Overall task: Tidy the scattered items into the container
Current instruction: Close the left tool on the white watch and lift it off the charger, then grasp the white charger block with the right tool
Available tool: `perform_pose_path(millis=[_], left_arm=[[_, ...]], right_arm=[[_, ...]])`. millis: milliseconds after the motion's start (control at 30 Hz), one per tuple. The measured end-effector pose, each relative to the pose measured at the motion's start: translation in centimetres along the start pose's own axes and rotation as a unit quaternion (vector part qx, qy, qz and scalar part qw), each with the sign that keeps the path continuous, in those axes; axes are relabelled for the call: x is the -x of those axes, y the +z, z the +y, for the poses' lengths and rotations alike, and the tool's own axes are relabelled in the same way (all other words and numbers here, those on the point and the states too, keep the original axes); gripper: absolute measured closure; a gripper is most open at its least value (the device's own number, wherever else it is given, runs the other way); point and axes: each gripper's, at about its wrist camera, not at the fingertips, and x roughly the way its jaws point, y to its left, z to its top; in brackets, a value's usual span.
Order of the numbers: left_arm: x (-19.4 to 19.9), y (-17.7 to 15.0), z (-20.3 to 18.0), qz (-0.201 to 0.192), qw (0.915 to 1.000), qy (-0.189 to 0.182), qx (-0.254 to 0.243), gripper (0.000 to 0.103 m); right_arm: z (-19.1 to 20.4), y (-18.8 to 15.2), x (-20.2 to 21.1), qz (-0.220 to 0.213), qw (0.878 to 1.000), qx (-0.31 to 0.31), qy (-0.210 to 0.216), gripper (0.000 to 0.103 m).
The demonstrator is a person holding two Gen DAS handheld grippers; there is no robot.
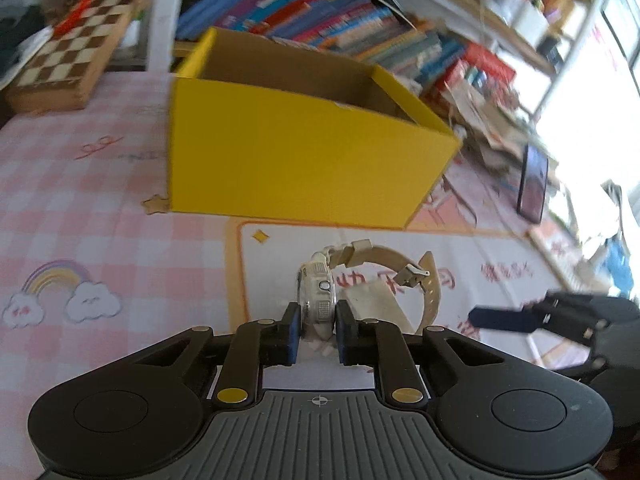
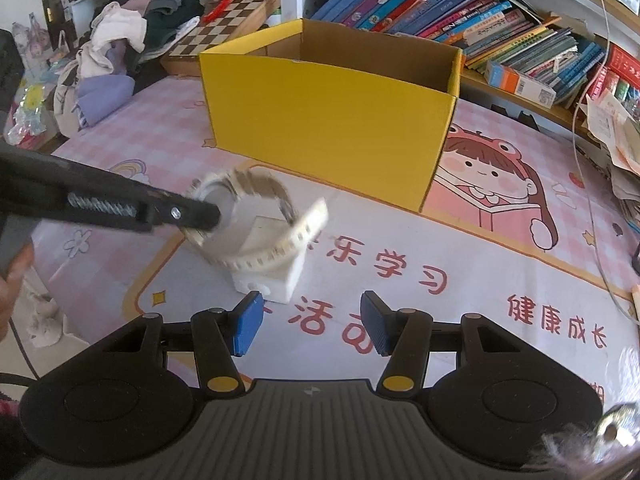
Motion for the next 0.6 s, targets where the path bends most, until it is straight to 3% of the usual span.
perform_pose_path(millis=[600], left_arm=[[4.3, -1.7, 3.4, -0.030, 0.9966, 0.058, 0.051, 0.086]], right_arm=[[2.6, 2.1, -2.9, 0.027, 0.999, 0.023, 0.031, 0.051]])
